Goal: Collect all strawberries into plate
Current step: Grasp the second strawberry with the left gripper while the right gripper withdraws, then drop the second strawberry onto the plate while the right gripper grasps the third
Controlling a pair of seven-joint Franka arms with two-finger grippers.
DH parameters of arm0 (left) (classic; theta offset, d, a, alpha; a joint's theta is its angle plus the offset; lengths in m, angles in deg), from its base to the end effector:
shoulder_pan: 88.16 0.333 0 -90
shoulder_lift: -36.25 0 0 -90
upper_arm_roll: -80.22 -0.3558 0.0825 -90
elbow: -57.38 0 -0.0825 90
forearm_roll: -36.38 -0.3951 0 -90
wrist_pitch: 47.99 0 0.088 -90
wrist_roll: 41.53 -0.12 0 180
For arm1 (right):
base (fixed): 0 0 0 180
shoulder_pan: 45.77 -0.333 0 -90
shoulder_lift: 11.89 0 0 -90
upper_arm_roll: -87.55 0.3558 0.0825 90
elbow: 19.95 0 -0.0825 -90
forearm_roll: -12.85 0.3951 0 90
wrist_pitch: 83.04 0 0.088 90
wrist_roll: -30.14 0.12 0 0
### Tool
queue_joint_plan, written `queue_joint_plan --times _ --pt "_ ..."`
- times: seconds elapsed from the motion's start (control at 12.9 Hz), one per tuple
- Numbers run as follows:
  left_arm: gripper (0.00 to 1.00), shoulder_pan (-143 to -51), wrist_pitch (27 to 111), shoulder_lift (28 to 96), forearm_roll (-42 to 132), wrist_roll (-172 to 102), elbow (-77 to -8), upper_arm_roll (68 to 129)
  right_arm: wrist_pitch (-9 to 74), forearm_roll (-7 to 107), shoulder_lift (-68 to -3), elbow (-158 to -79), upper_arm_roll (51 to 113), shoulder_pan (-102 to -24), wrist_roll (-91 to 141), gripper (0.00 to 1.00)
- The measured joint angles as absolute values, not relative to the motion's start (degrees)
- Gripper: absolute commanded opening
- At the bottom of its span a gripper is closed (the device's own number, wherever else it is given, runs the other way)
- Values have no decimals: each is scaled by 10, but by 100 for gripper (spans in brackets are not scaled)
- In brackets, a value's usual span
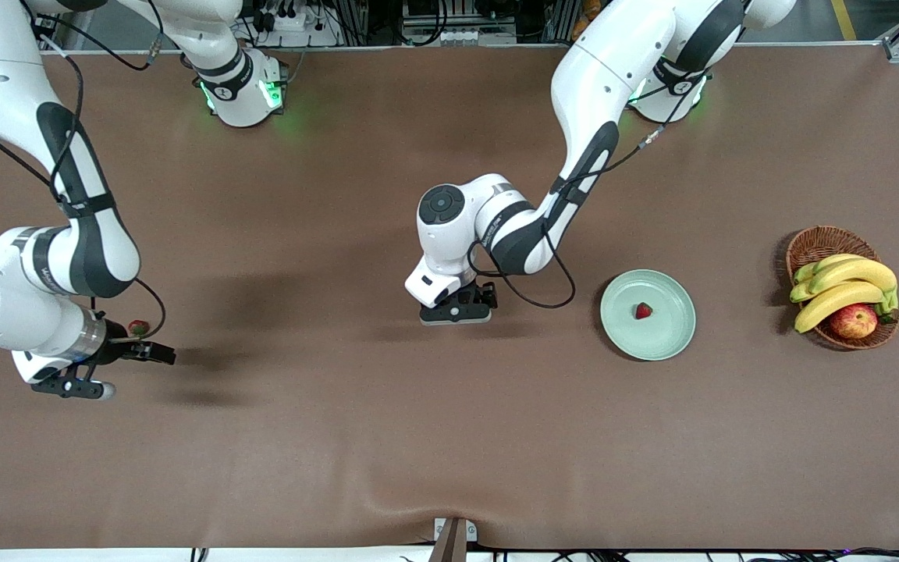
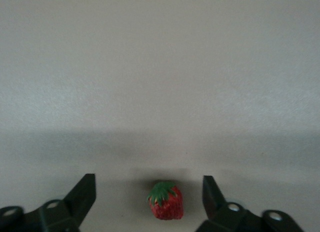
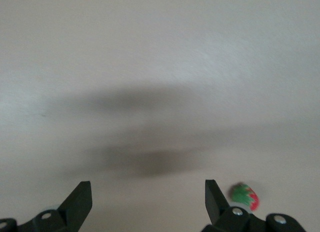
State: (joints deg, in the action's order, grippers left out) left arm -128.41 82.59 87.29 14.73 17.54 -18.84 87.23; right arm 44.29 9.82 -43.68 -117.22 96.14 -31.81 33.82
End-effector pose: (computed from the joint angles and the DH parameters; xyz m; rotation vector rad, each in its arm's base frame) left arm 0.5621 -0.5547 0.2085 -3.0593 -0.0263 -0.3089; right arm 0.6964 -0.0798 0.2880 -3.0953 0.2273 0.0355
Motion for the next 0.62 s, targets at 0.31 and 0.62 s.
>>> queue_joint_plan --times 0.31,0.62 --pt "76 -1288 840 890 147 192 -188 874 441 33 -437 -1197 961 -295 332 100" --pt "42 -1289 852 903 147 208 -186 874 441 22 -437 -1206 961 -293 262 100"
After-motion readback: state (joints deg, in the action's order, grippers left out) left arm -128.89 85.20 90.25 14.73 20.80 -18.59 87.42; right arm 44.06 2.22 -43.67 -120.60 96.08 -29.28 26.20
